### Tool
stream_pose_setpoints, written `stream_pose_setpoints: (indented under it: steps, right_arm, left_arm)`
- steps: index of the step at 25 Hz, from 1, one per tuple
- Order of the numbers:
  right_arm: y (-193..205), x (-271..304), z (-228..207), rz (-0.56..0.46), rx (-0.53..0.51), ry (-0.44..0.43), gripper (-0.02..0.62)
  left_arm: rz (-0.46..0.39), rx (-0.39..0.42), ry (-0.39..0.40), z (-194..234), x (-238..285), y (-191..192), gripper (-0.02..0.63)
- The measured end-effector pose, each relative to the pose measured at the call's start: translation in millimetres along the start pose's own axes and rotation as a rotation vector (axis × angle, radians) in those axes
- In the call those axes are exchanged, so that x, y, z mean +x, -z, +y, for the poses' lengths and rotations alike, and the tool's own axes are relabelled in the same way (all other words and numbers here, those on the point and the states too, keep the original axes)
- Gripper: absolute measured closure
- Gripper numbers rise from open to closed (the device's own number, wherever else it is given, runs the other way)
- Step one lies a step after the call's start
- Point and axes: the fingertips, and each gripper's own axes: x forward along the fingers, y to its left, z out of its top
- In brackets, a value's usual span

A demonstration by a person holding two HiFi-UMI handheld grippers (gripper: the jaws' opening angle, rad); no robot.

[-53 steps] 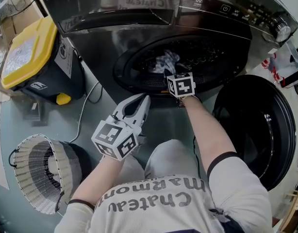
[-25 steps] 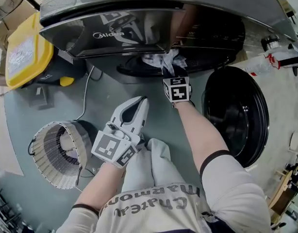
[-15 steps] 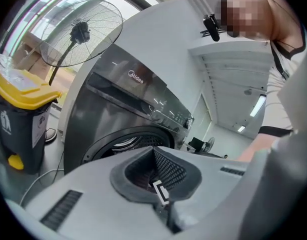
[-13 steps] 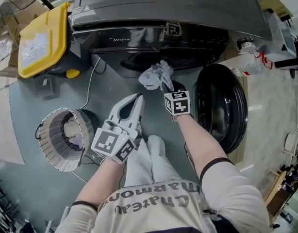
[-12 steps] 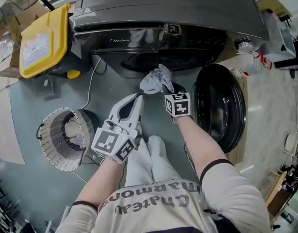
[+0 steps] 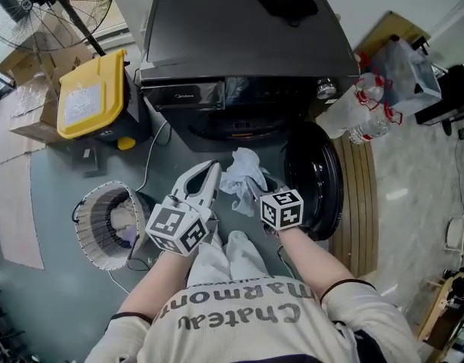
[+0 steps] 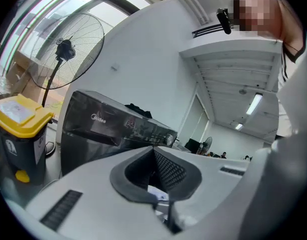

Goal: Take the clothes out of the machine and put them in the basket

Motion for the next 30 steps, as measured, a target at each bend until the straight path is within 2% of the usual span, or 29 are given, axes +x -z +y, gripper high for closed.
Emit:
stream_pose_setpoints:
  steps: [5,10,16,18,23,30]
  right_arm:
    - [-81,-79,33,-0.2,0.003,-0.065,0.488]
    - [-163,-147,71,-0.389,-0.053,-0.104,0.489]
    - [-247,-217,121,-0.6,-0.209,-0.127,0.489]
    - [-268,-234,142,-0.653,-0.23,-0.154,0.489]
    - [-300,-258,188,-0.717,-0.26,-0.185,0.488]
    - [-324,-239,250,-0.747,-0.248,-0.187,0.486]
  left_arm:
    - [-0.045,0.0,0.015,-44,-16,-43,0.598]
    - [-0.14,0.013,0.018,-80,-33,-104,0.598]
    - [-0.174,0.044,0.015,-106,-62,-157,0.598]
    - [-0.198,0.055,0.01,-105,-79,-173,0.598]
    - [-0.22,0.079,-0.008,-98,-120,-201,0.598]
    - [-0.272,0.145,-0.052,-62,-185,-244,0.598]
